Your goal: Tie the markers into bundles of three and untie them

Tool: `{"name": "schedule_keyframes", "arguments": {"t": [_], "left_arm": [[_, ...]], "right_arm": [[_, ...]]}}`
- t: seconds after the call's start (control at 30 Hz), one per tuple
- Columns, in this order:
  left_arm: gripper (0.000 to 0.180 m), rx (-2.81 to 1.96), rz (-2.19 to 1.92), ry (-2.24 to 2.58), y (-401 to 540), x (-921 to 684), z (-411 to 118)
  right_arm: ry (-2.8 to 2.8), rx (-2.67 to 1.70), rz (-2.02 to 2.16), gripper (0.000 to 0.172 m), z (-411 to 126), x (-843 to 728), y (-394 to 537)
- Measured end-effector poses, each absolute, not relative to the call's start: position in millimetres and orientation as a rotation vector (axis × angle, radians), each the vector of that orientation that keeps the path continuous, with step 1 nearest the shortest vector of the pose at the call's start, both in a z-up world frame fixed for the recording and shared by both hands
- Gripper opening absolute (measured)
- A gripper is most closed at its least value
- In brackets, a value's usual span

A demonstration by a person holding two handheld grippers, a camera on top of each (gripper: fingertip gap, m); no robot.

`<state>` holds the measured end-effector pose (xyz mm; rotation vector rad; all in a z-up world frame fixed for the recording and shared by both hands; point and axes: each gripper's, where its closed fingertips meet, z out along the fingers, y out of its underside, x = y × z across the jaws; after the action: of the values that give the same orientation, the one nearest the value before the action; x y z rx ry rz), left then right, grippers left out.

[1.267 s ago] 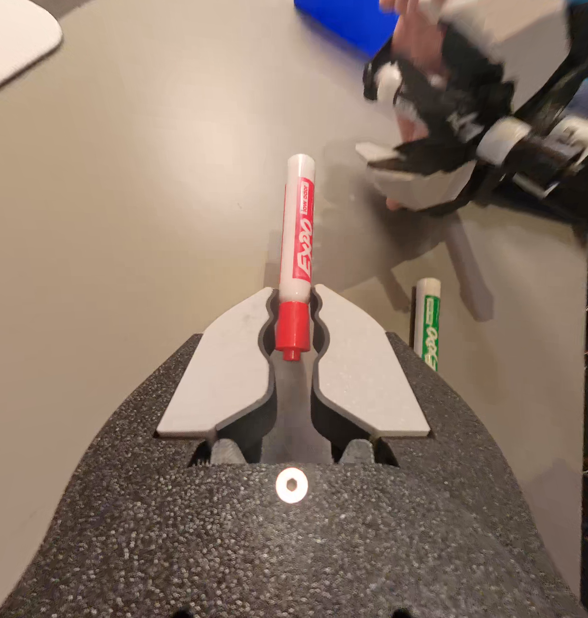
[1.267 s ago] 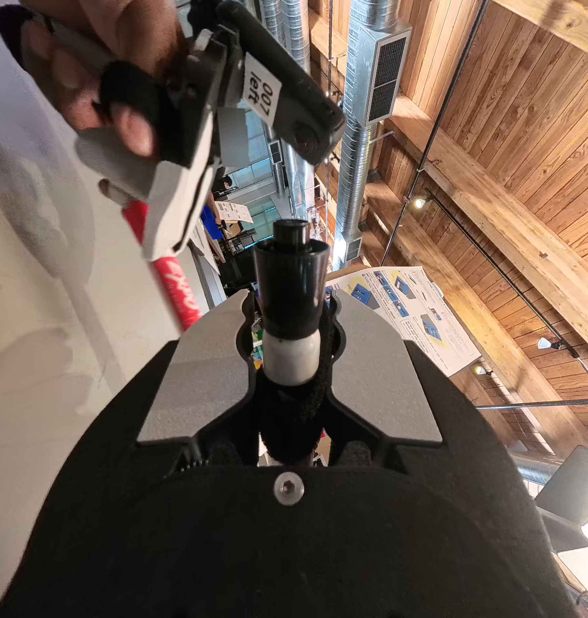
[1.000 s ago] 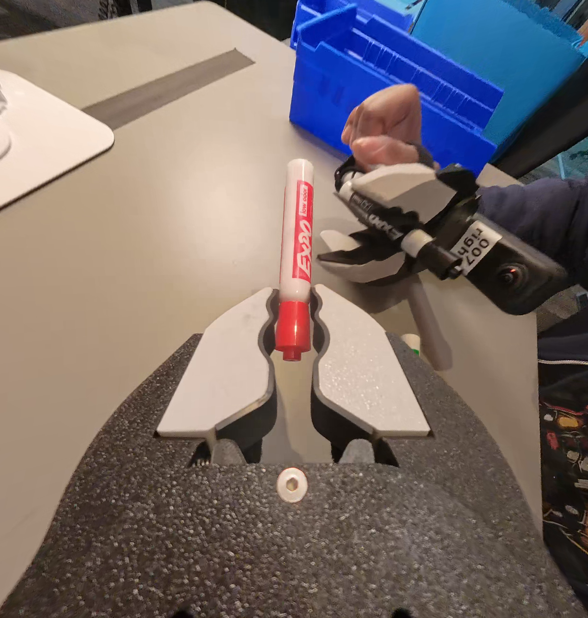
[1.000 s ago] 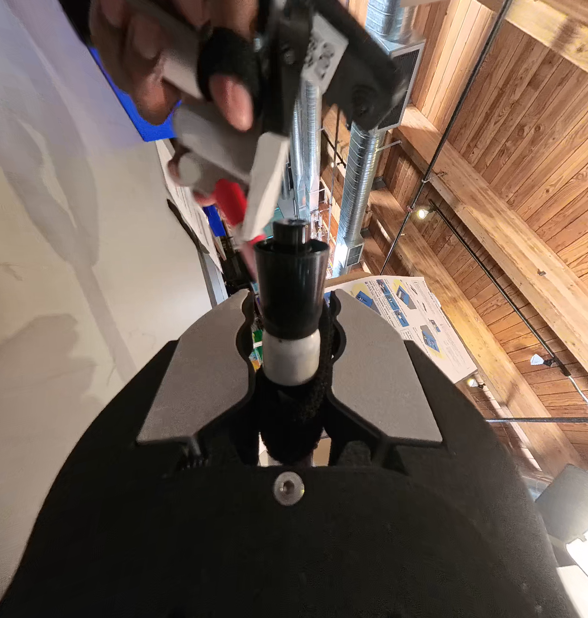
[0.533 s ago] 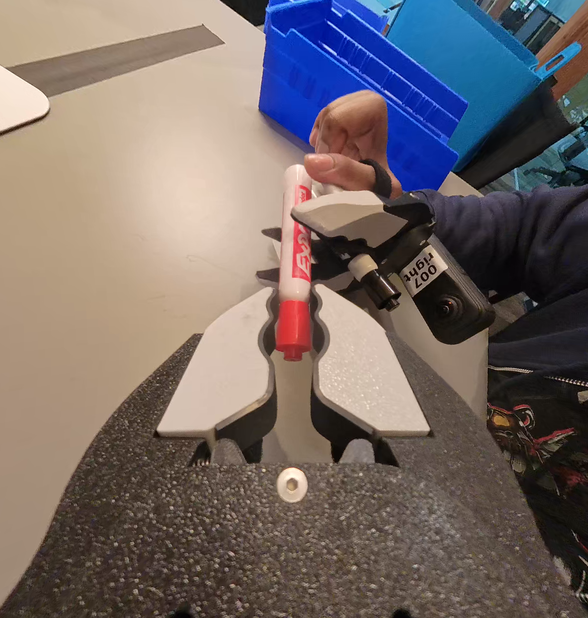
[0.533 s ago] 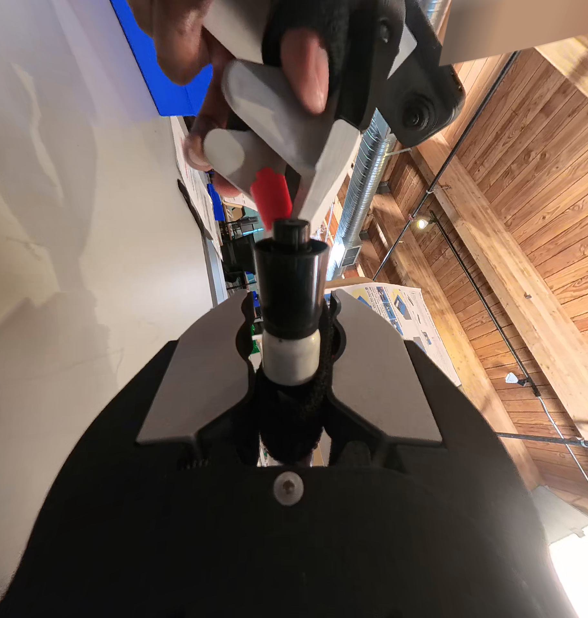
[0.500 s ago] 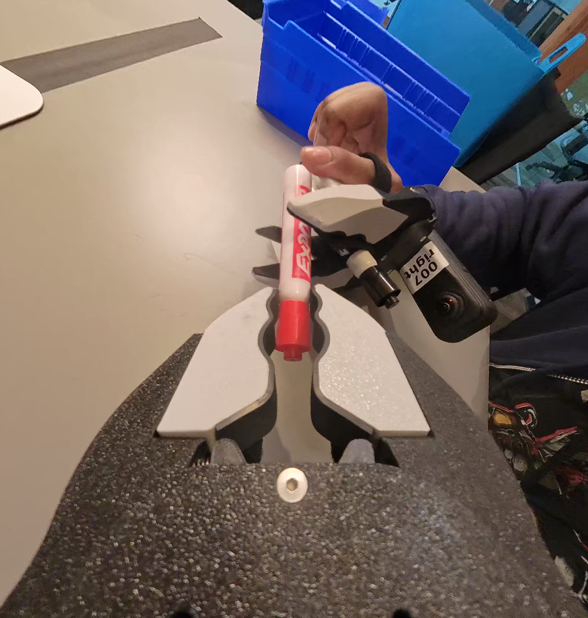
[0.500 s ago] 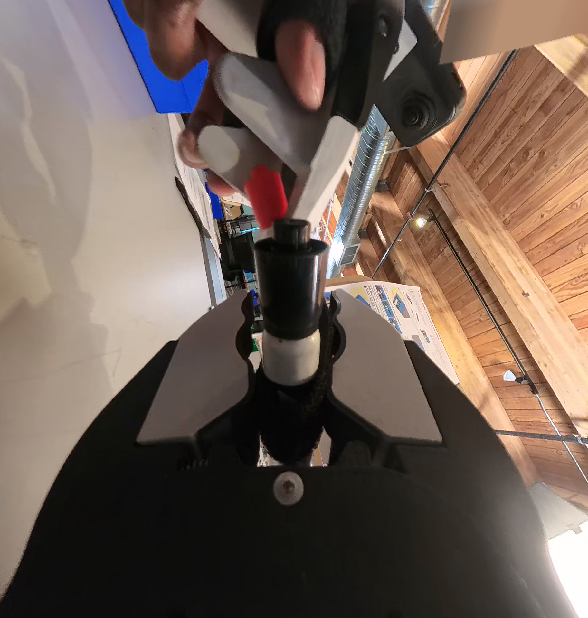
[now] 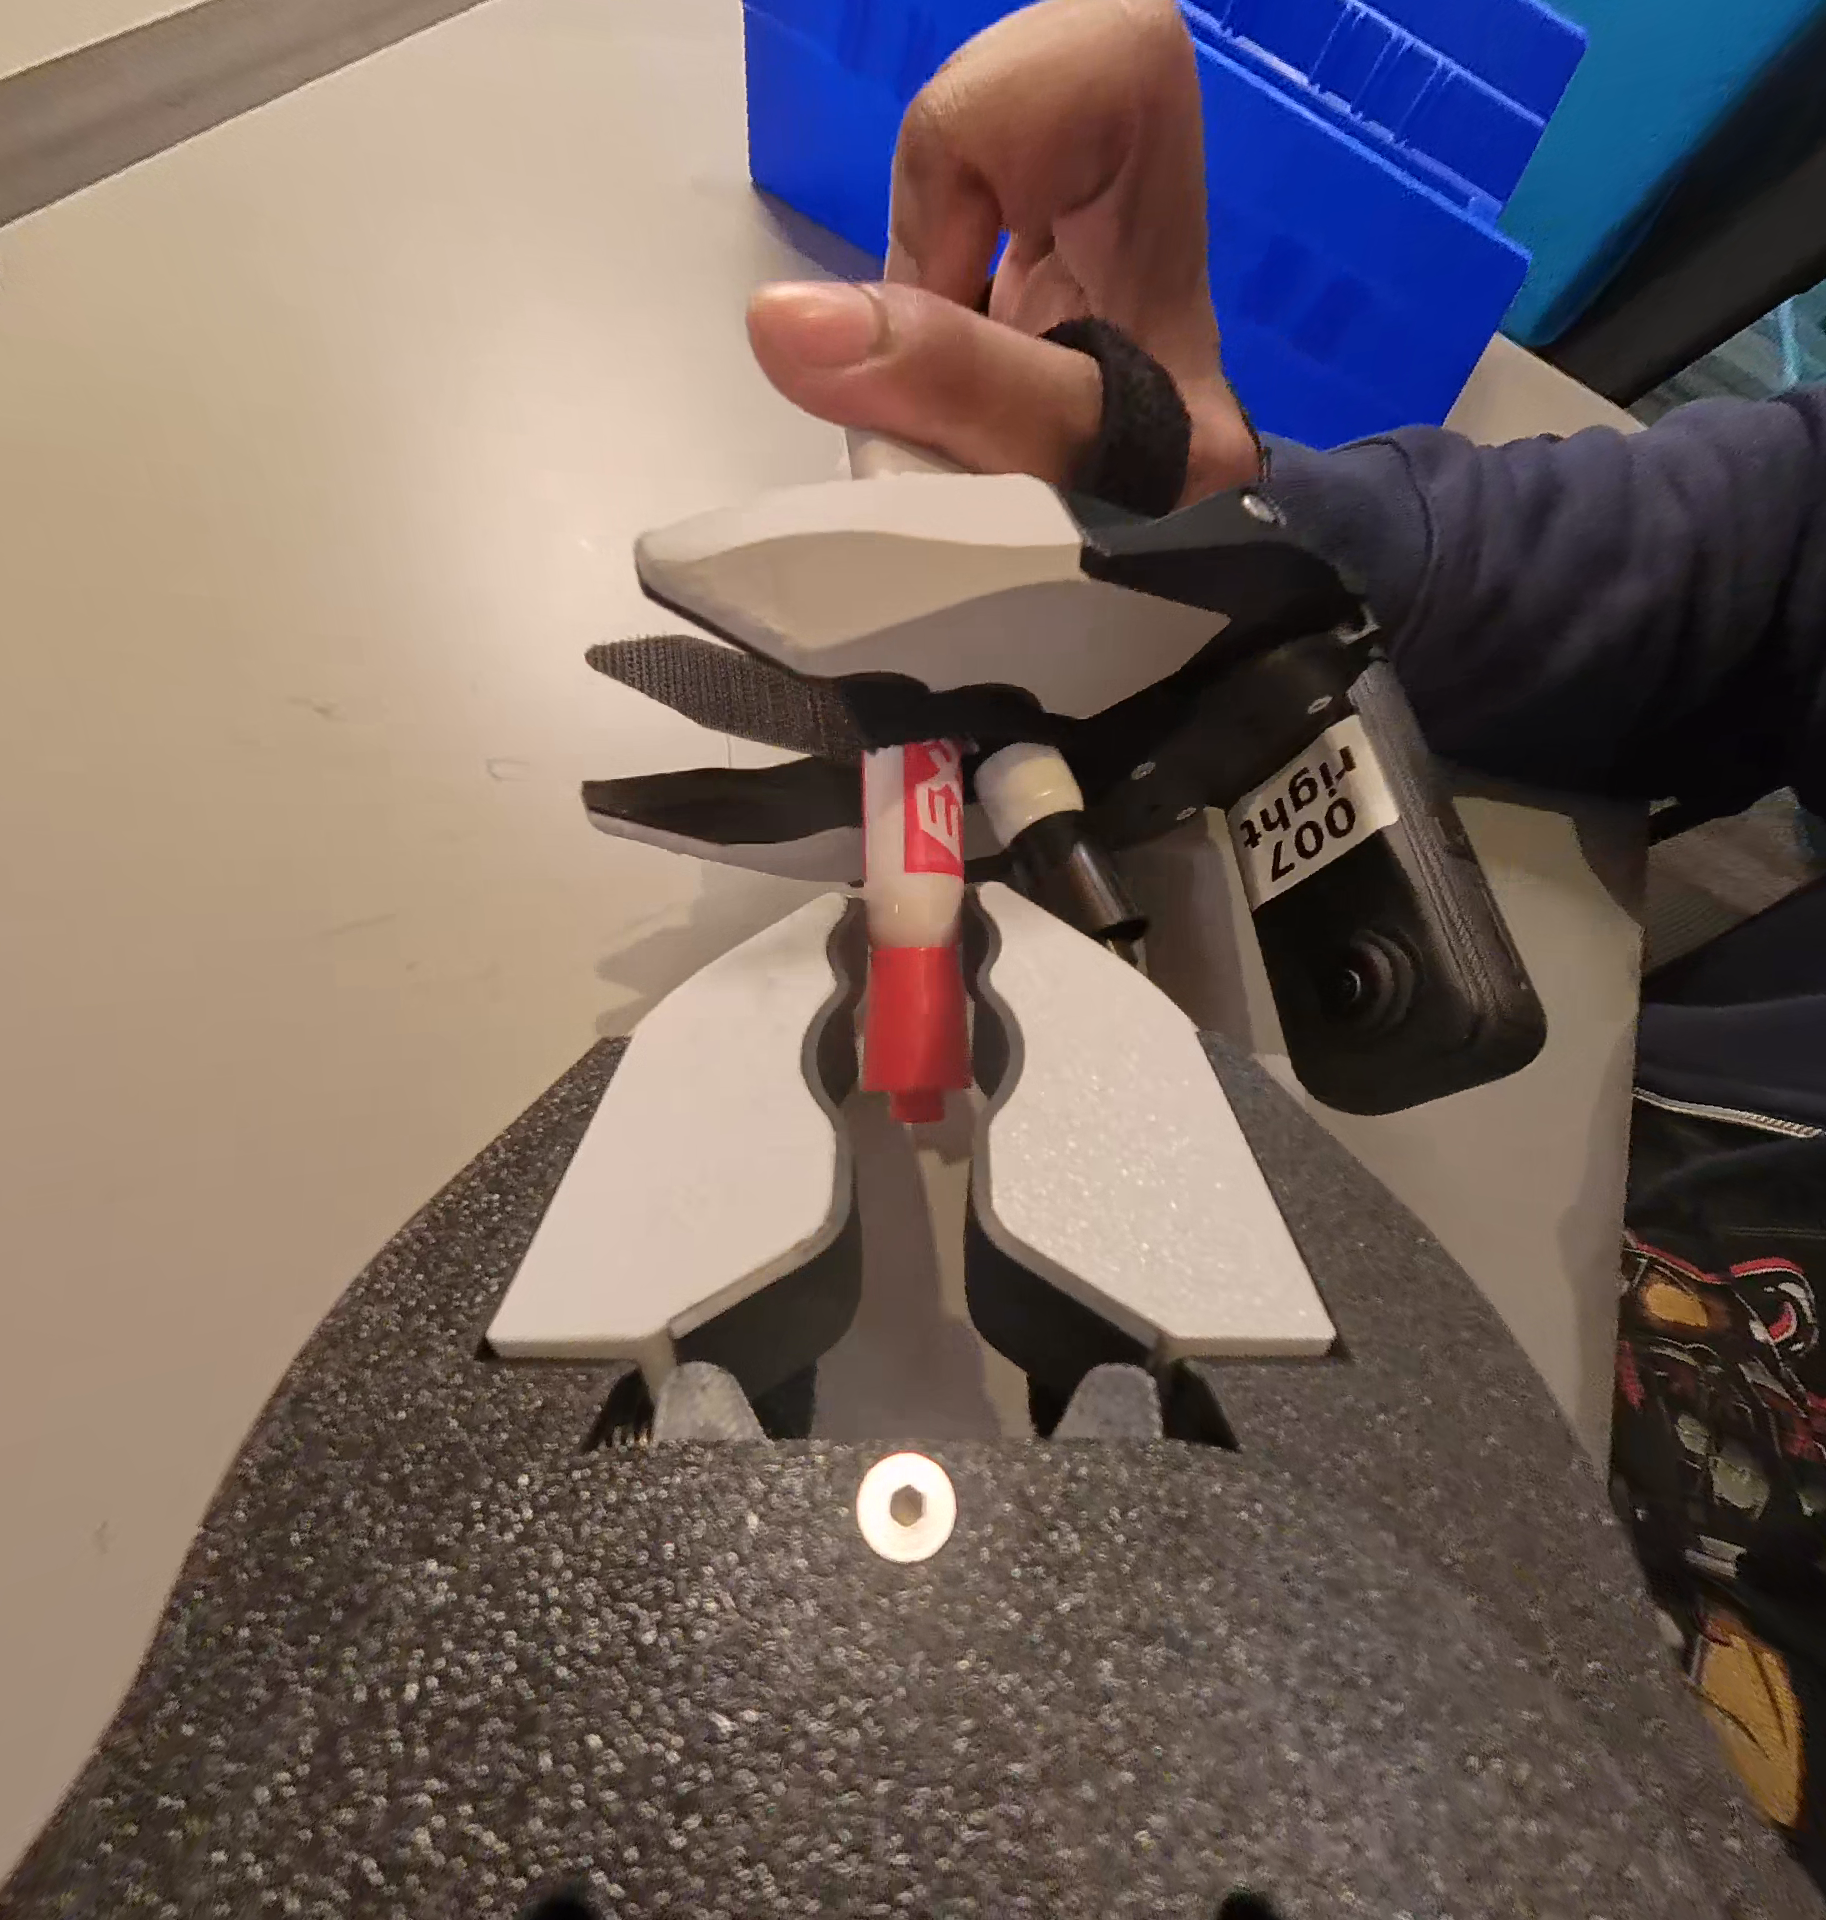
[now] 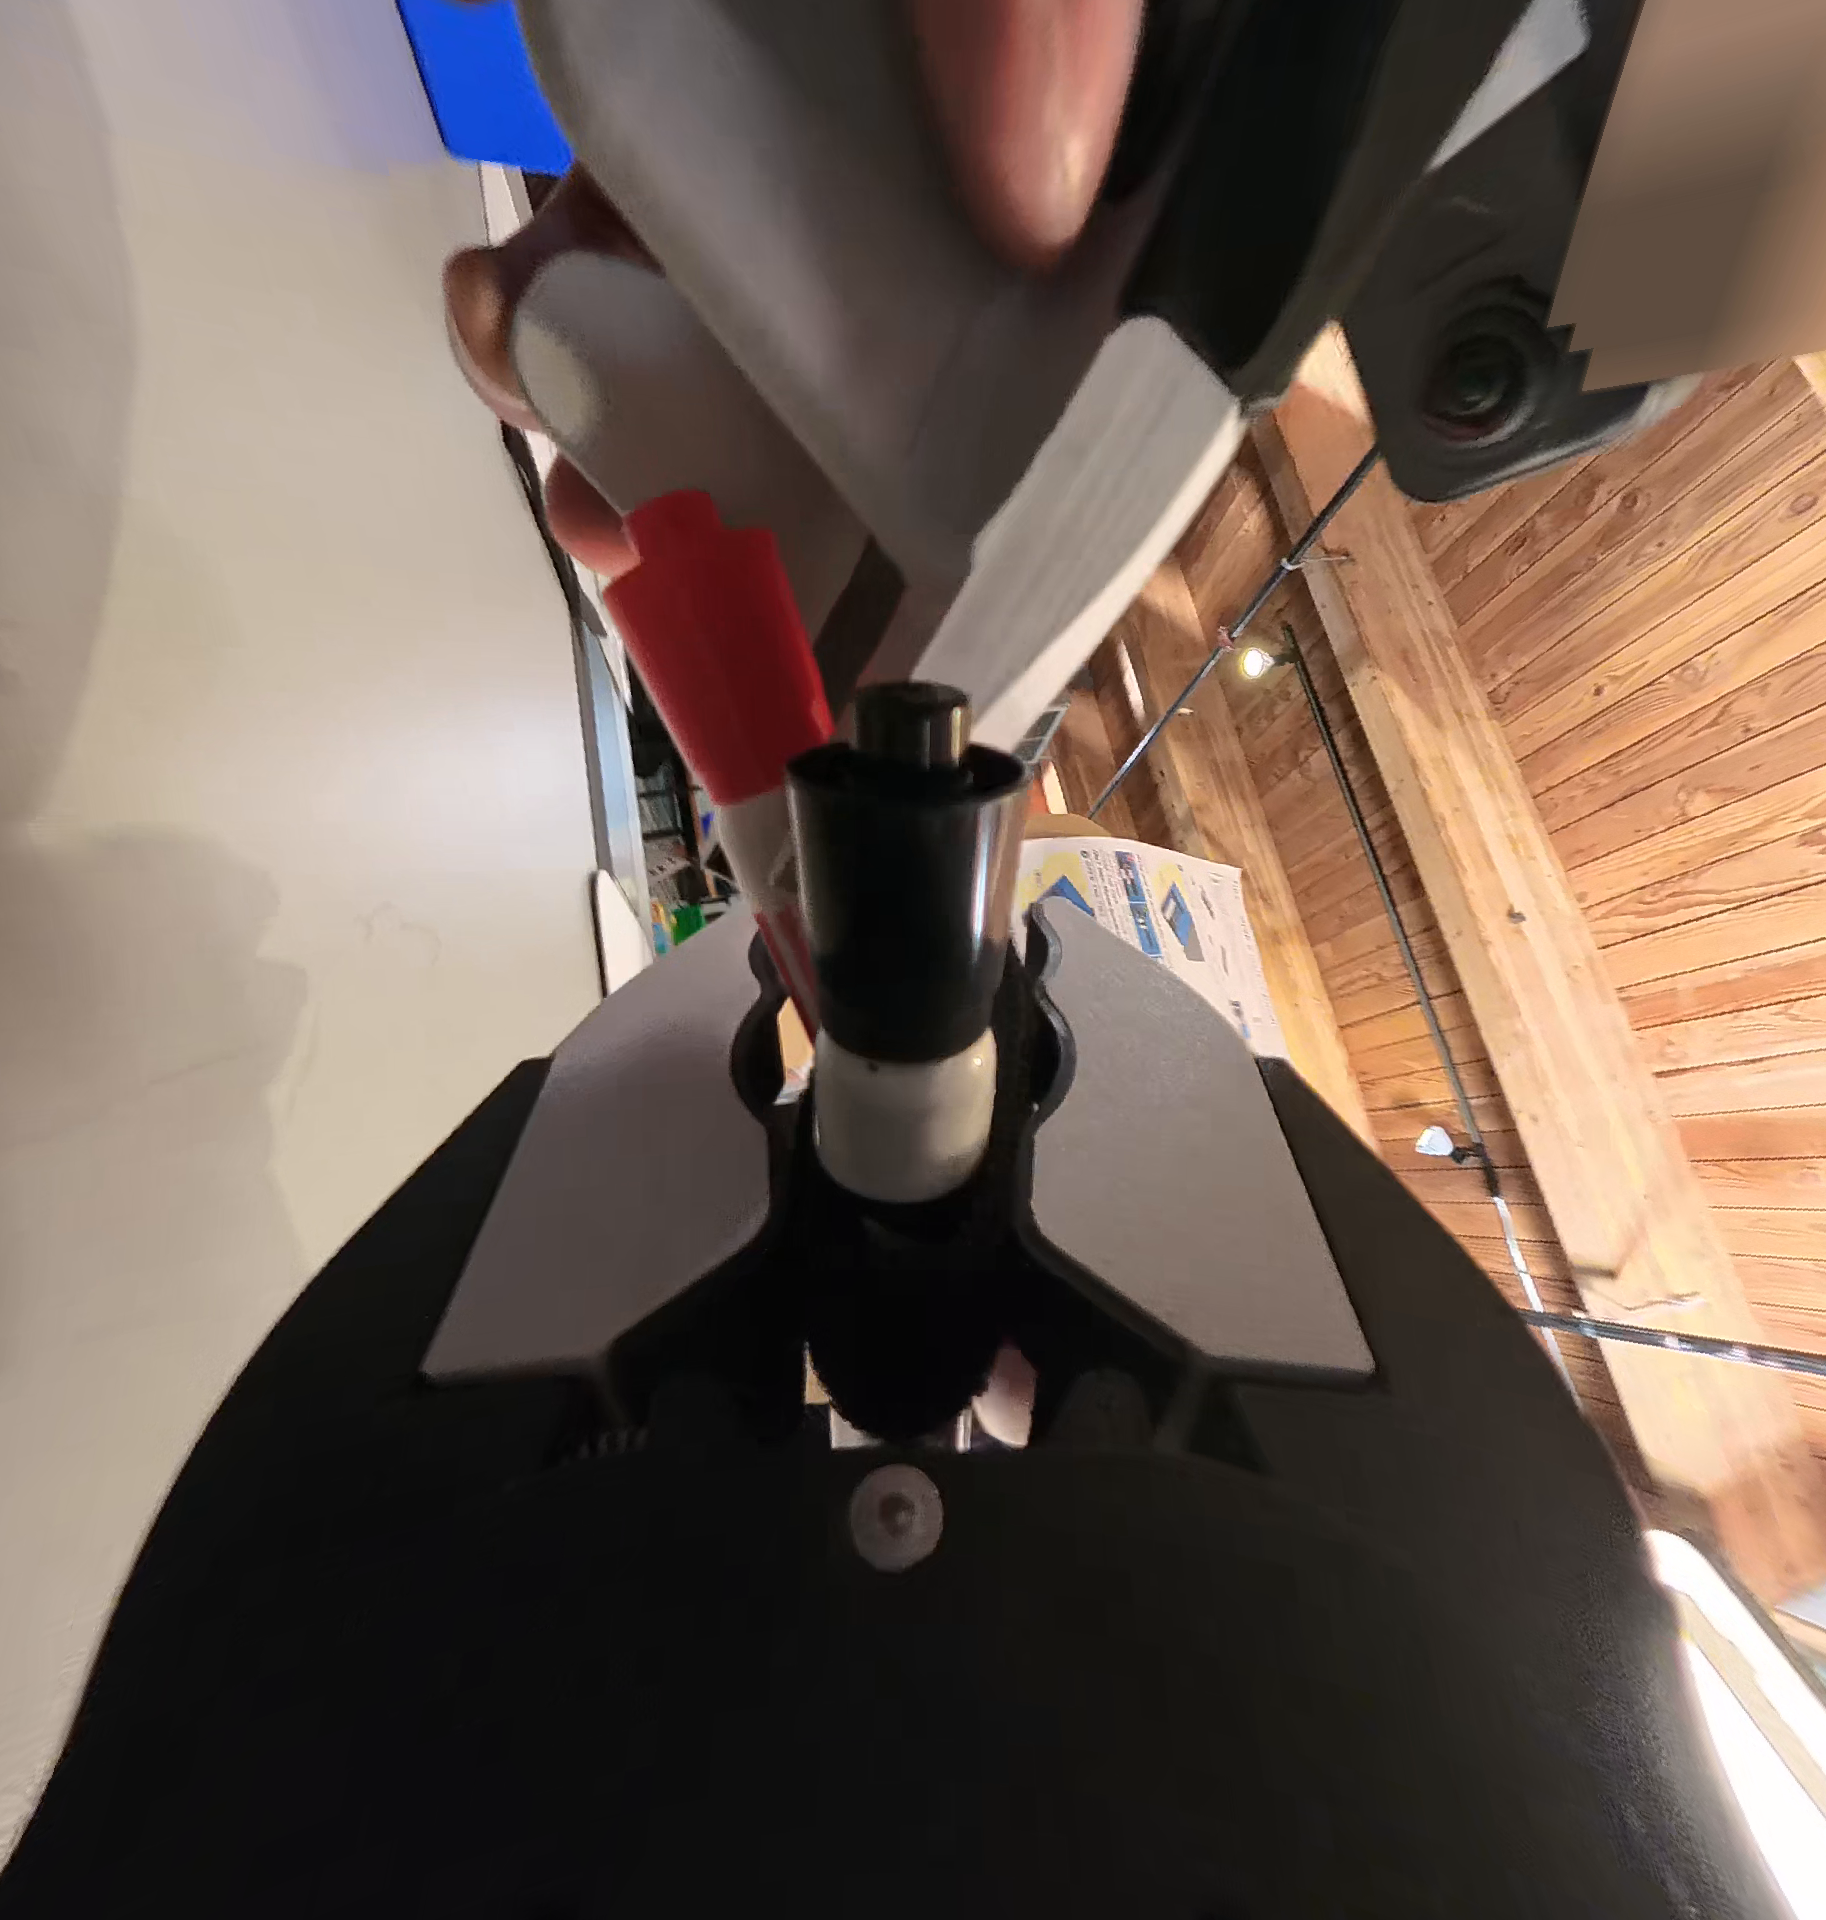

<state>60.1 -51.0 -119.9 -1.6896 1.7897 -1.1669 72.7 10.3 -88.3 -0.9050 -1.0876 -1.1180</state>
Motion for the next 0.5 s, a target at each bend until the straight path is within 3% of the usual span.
{"name": "schedule_keyframes", "arguments": {"t": [0.03, 0.5], "left_arm": [[0.017, -1.681, -1.153, 1.791, -51.0, 60.3, -119.6], [0.02, -1.627, -1.129, 1.811, -59.3, 58.4, -107.7]], "right_arm": [[-1.09, -0.9, -1.131, 0.044, -88.3, 73.0, 10.8], [-1.084, -0.84, -1.186, 0.042, -77.3, 65.3, -1.4]]}}
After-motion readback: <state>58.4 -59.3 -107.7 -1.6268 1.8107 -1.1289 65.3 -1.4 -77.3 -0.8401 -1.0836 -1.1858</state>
